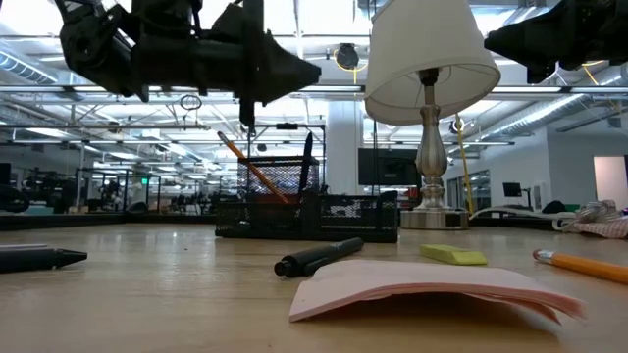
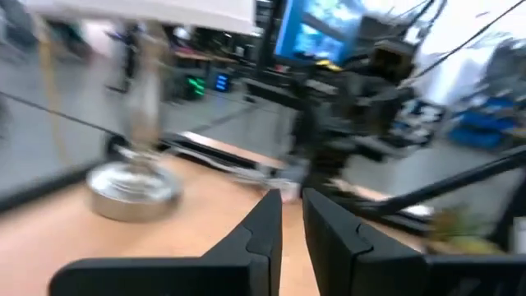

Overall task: Pick and place office supplies into organizer
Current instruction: Put the black pen into the black desk organizer

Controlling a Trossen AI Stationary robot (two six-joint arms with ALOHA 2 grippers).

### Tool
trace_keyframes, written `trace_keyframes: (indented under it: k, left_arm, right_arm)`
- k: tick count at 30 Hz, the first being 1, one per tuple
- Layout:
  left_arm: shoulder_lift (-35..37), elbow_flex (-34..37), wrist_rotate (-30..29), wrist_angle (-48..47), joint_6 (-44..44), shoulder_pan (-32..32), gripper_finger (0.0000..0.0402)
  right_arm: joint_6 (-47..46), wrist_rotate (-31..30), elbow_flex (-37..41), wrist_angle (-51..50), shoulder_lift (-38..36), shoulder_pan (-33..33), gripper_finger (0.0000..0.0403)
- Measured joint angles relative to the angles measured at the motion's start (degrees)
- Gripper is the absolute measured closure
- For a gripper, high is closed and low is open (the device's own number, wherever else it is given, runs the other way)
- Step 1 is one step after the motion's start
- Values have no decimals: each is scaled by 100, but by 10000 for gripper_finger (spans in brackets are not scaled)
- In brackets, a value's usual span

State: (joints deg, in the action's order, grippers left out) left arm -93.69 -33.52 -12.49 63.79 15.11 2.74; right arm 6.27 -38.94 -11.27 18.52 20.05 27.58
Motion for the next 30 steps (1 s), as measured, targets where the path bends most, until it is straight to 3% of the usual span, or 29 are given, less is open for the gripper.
trace_keyframes:
  k: [3, 8, 13, 23, 27, 30]
  left_arm:
    - [2, -47, -42, -302, 230, 381, 323]
    - [2, -347, -902, -1749, 886, 1063, 265]
    - [222, -723, -793, -3741, 1999, 1683, 223]
    - [353, -1837, -1094, -8045, 4226, 3175, 239]
    - [320, -2113, -1179, -8809, 4812, 3704, 254]
    - [321, -2153, -1137, -8834, 5072, 3920, 255]
  right_arm:
    - [1, 0, 0, 0, 0, 1, 336]
    - [-1, 0, 0, 0, 2, -1, 336]
    - [1, 0, 0, 0, 1, -1, 337]
    - [0, 0, 0, -4, 1, 1, 337]
    - [-1, 0, 0, -7, 2, 1, 336]
    - [-1, 0, 0, -9, 7, 1, 337]
